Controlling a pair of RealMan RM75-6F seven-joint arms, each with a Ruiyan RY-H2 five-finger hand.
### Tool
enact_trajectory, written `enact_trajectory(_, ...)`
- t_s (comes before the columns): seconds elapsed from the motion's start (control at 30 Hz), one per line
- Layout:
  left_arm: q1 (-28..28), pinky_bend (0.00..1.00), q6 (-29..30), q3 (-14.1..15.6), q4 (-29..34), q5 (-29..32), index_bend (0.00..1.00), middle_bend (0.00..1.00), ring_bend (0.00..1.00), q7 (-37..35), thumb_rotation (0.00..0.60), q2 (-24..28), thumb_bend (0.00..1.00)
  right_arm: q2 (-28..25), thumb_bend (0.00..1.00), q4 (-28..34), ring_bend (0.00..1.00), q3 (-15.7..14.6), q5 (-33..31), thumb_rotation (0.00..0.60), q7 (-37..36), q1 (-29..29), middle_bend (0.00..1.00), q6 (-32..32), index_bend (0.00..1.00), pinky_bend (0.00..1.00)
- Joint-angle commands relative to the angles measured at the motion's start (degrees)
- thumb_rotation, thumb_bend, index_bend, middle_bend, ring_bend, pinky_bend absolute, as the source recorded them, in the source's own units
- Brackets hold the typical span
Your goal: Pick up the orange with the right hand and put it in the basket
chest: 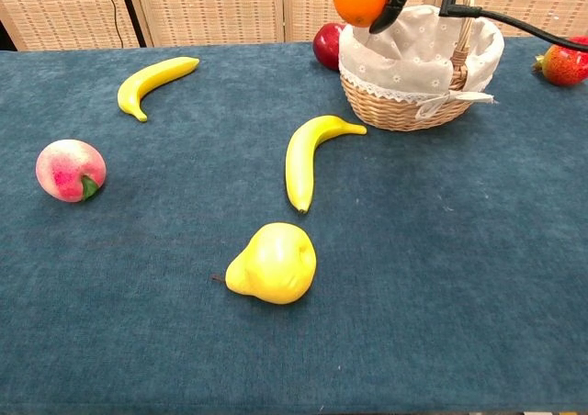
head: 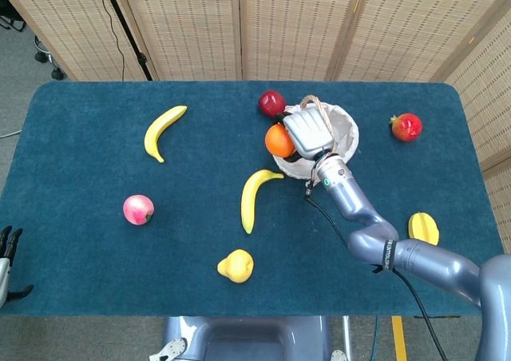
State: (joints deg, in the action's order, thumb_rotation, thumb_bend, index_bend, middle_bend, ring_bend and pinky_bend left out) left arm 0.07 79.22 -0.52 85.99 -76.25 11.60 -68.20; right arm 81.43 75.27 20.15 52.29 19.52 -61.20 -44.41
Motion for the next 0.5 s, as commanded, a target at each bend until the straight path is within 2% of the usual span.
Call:
enact_trajectory(0.03, -0.02, 0.00, 0.02, 0.05, 0.04, -0.06, 0.00, 0.00, 0.00, -0.02, 0.600, 0.01, 0.08, -1.79, 0.13, 1.36, 0.11, -1.39, -2.22, 0.600, 2.32, -0.60, 0.08, 1.83, 0.29, 0.15)
enact_trajectory(0.1, -0.03, 0.00, -0.06, 0.13, 0.14, -0.06, 0.00, 0.00, 0.00, -0.11, 0.600, 0.04, 0.08, -1.90, 0.07, 1.40, 0.03, -1.86, -3.43, 0.600, 3.41, -0.87, 0.01, 1.54, 0.20, 0.07)
enact_trajectory(0.17, -0.05, 0.00, -0.07, 0.17, 0.21, -0.10, 0.00, 0.00, 0.00, -0.19, 0.600, 0.12, 0.08, -1.60, 0.06, 1.24, 0.00, -1.99, -3.92, 0.600, 3.39, -0.86, 0.00, 0.81, 0.15, 0.03)
enact_trajectory(0.37, -0.25, 0.00, -0.62, 0.36, 0.24, -0.03, 0.00, 0.00, 0.00, -0.47, 0.600, 0.16, 0.08, -1.07, 0.06, 0.38, 0.00, -2.65, -3.07, 0.600, 2.95, -0.69, 0.00, -0.43, 0.14, 0.02)
enact_trajectory(0.5, -0.41, 0.00, -0.96, 0.44, 0.20, 0.03, 0.00, 0.00, 0.00, -0.55, 0.600, 0.20, 0.08, -1.05, 0.05, 0.33, 0.00, -2.84, -2.65, 0.600, 2.78, -0.60, 0.00, -1.20, 0.09, 0.00)
